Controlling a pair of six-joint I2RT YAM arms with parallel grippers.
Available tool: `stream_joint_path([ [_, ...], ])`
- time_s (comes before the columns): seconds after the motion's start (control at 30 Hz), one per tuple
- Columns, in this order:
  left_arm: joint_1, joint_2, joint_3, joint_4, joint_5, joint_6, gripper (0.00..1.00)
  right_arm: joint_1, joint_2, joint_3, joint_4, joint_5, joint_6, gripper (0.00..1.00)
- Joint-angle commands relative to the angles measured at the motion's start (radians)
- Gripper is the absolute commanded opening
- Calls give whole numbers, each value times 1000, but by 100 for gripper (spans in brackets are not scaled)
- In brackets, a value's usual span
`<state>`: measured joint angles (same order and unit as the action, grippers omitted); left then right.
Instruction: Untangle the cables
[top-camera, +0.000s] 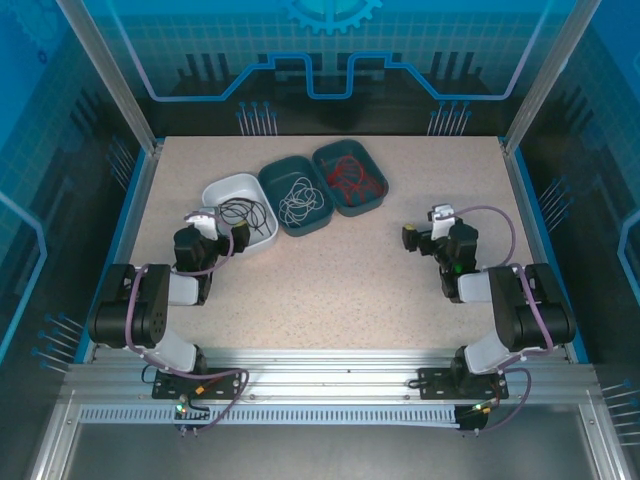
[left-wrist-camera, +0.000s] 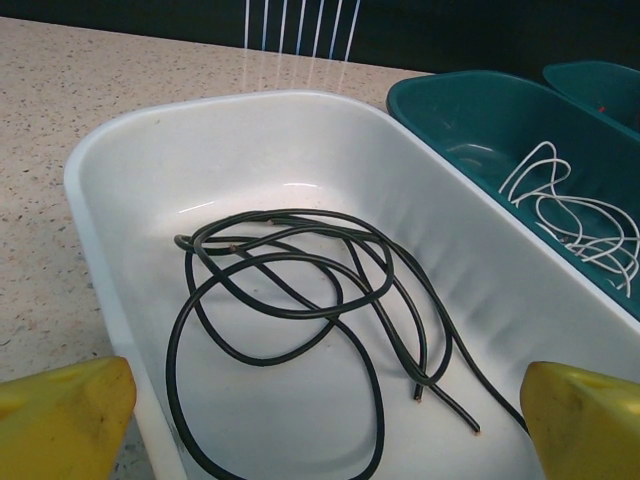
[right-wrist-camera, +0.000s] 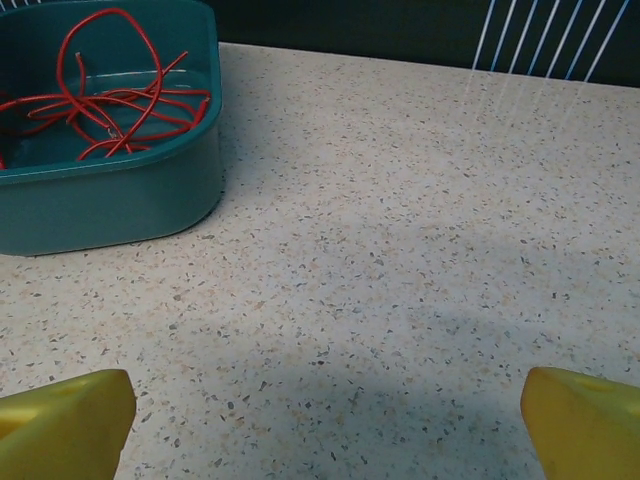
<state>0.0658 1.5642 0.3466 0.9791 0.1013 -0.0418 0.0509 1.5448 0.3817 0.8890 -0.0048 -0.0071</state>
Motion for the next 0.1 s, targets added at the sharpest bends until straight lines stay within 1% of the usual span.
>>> stream_joint_path([
  [0.0, -9, -12, 20, -22, -17, 22, 99, -16, -3, 17, 2, -16, 2, 100],
  [0.07, -10, -12, 19, -22, -18, 22, 99, -15, -3, 17, 2, -16, 2, 100],
])
